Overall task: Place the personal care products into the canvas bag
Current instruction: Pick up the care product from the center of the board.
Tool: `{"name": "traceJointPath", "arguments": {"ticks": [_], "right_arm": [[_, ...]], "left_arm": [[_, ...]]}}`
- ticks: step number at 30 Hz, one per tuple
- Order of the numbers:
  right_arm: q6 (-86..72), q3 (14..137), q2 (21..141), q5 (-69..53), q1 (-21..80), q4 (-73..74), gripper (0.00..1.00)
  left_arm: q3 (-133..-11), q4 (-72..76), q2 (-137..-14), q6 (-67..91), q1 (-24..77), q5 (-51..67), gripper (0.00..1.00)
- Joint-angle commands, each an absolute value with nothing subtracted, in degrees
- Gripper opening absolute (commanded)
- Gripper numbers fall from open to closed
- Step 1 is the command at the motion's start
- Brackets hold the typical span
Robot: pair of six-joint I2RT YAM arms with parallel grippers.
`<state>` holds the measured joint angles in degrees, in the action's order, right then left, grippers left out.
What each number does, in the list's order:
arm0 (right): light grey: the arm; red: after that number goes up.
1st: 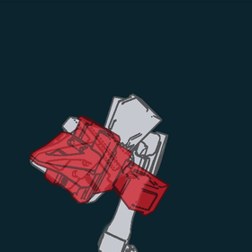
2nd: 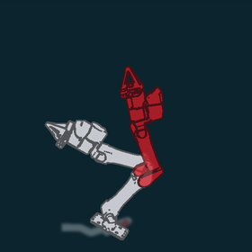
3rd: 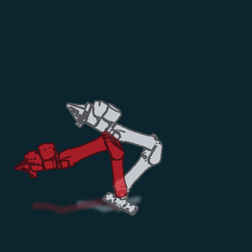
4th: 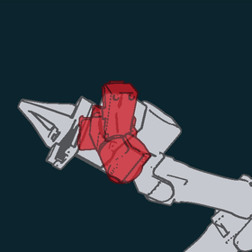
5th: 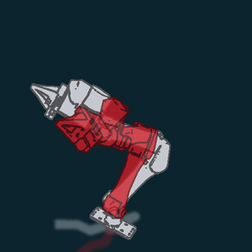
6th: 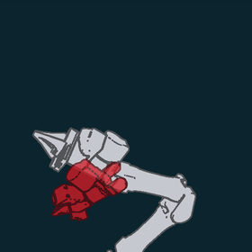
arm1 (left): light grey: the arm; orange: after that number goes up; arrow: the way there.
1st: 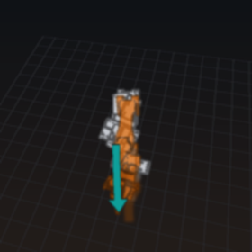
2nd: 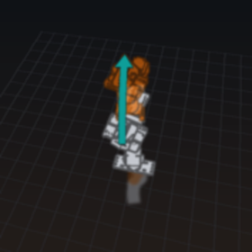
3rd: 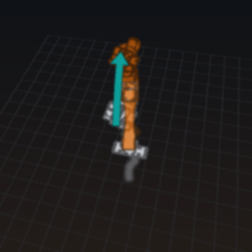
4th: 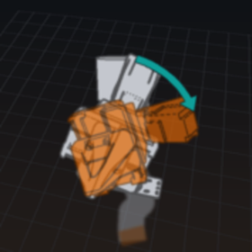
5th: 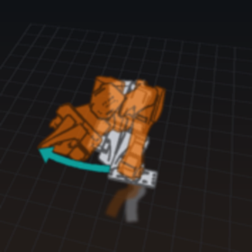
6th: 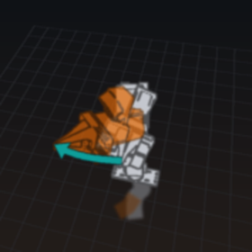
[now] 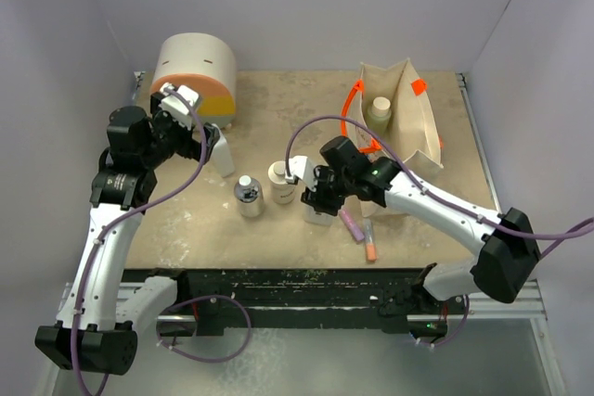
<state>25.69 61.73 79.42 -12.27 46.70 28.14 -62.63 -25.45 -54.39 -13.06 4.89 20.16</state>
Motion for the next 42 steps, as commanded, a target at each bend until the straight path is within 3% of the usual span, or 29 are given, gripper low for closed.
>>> {"name": "traceJointPath", "arguments": {"ticks": [1, 22, 42], "right_arm": [[31.16, 68.9, 77.18, -15.74, 44.04, 26.73, 0.0], [35.55, 76.91, 72.29, -18.71, 41.92, 36.22, 0.0], [35.85, 87.86, 71.89, -12.62, 40.31, 40.24, 0.0]], "left_arm": [[-65.29, -24.83, -54.22, -12.99, 4.48, 21.18, 0.99], [-65.54, -26.76, -55.65, -14.1, 4.48, 21.7, 0.99], [-65.0, -26.08, -56.26, -16.72, 4.57, 20.92, 0.99]]}}
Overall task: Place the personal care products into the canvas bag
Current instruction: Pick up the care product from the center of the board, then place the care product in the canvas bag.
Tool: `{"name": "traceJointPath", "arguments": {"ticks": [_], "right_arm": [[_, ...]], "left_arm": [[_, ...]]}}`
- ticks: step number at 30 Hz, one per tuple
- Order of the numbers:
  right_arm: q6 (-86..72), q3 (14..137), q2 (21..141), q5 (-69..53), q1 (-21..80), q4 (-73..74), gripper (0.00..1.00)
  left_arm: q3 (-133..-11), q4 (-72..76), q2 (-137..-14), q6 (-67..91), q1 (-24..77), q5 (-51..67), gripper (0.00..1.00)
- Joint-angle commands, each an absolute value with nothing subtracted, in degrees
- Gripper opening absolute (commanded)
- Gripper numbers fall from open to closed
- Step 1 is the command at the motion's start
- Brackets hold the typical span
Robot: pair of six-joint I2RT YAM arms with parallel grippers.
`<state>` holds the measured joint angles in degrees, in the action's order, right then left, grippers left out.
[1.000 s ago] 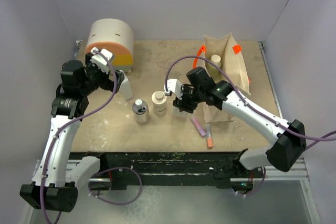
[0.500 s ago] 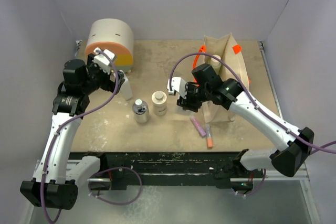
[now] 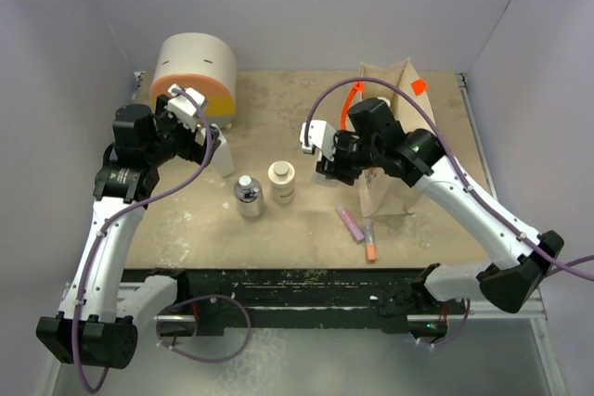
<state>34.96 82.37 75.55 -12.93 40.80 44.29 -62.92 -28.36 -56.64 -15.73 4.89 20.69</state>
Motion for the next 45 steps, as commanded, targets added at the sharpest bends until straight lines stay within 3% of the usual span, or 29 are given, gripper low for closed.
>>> {"name": "traceJointPath", "arguments": {"ticks": [1, 17, 27, 33, 45], "right_arm": [[35.77, 88.34, 71.85, -12.53, 40.22, 40.37, 0.0], [34.41, 102.87, 68.58, -13.7, 28.8, 47.44, 0.0], [30.87, 112.67, 71.11, -5.93, 23.53, 47.34, 0.0], [31.97, 111.59, 73.14, -0.34, 19.71, 43.06, 0.0], [36.83, 109.09, 79.98, -8.9, 9.63, 44.46, 0.0]], "left_arm": [[-65.0, -26.02, -56.37, -16.7, 4.57, 21.06, 0.99], [-64.42, -24.89, -56.09, -15.31, 4.57, 22.62, 0.99], [-64.54, -24.96, -56.1, -14.73, 4.57, 23.79, 0.99], [-65.03, -25.3, -56.27, -14.45, 4.57, 24.72, 0.99], [-66.7, -27.11, -56.67, -14.47, 4.57, 26.44, 0.99]]}}
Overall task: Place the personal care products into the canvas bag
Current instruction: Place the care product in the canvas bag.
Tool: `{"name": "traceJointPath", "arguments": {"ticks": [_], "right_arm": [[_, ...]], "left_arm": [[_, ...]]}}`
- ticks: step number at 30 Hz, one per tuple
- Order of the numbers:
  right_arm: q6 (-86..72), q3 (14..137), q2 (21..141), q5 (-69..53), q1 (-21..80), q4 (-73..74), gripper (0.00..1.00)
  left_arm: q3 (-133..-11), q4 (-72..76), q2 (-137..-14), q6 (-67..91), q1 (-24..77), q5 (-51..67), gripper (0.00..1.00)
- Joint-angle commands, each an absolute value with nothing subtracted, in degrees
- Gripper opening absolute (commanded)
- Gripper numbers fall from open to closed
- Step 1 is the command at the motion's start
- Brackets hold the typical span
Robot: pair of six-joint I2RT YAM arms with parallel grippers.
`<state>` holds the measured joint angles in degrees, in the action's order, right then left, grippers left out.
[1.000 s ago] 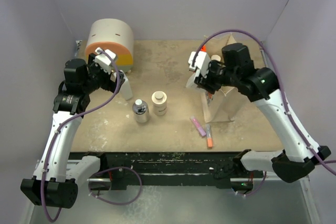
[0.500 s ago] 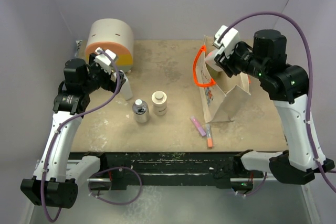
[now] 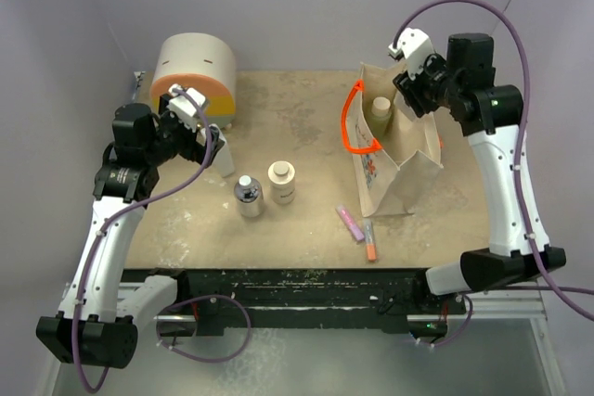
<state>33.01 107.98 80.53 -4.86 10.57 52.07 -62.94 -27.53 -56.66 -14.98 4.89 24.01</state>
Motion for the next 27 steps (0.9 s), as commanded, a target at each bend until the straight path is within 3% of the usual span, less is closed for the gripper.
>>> {"name": "traceJointPath", "arguments": {"ticks": [1, 27], "right_arm": [[37.55, 109.14, 80.5, -9.55, 9.32, 45.25, 0.0], [41.42, 101.02, 84.08, -19.36, 9.14, 61.07, 0.0]], "left_arm": [[-67.38, -27.82, -57.18, -14.53, 4.64, 26.67, 0.99], [-67.59, -27.72, -59.4, -15.13, 8.26, 27.29, 0.99]]}}
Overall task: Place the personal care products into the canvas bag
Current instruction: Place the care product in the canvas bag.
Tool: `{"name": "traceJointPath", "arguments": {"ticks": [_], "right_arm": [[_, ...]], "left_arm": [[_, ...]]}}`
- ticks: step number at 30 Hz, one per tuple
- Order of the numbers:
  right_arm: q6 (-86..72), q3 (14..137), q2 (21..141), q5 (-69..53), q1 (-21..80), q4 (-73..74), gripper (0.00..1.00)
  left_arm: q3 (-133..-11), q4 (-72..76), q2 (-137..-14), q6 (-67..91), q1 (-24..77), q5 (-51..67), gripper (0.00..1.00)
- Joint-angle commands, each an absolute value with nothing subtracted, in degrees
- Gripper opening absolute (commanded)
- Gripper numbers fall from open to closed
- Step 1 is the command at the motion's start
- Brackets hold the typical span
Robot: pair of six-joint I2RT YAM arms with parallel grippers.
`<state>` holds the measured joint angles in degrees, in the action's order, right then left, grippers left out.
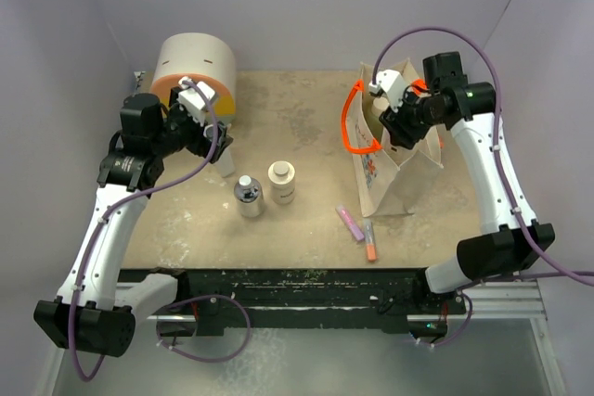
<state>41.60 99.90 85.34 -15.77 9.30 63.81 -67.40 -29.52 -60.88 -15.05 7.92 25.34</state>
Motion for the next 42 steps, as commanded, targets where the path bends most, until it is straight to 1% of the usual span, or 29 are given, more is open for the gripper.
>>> {"name": "traceJointPath", "arguments": {"ticks": [1, 6, 17, 25, 27, 31, 34, 42], "right_arm": [[40.89, 100.68, 83.84, -20.33, 9.14, 61.08, 0.0], [39.3, 99.11, 83.03, -25.26, 9.14, 61.31, 0.0], [36.11, 95.59, 83.14, -31.16, 9.23, 58.75, 0.0], [31.1, 96.52, 82.97, -32.69, 9.23, 54.16, 0.0], [28.48, 96.6, 82.81, -34.74, 9.18, 53.15, 0.0], [28.21, 98.18, 83.47, -35.94, 9.21, 52.49, 0.0], [31.77, 101.05, 85.07, -34.08, 9.23, 53.66, 0.0], [50.45, 103.53, 87.33, -26.11, 9.05, 52.09, 0.0]], "left_arm": [[-67.42, -27.62, -59.21, -15.12, 8.33, 27.41, 0.99], [-67.07, -27.51, -58.55, -15.47, 8.35, 27.6, 0.99], [-67.13, -27.93, -58.45, -15.49, 8.35, 27.51, 0.99], [-67.09, -28.12, -58.66, -15.48, 8.34, 27.55, 0.99], [-67.1, -28.1, -58.54, -15.47, 8.35, 27.52, 0.99], [-67.02, -28.12, -58.46, -15.62, 8.35, 27.42, 0.99], [-67.05, -28.12, -58.47, -15.7, 8.35, 27.42, 0.99], [-67.07, -28.45, -58.42, -15.99, 8.36, 27.86, 0.99]]}}
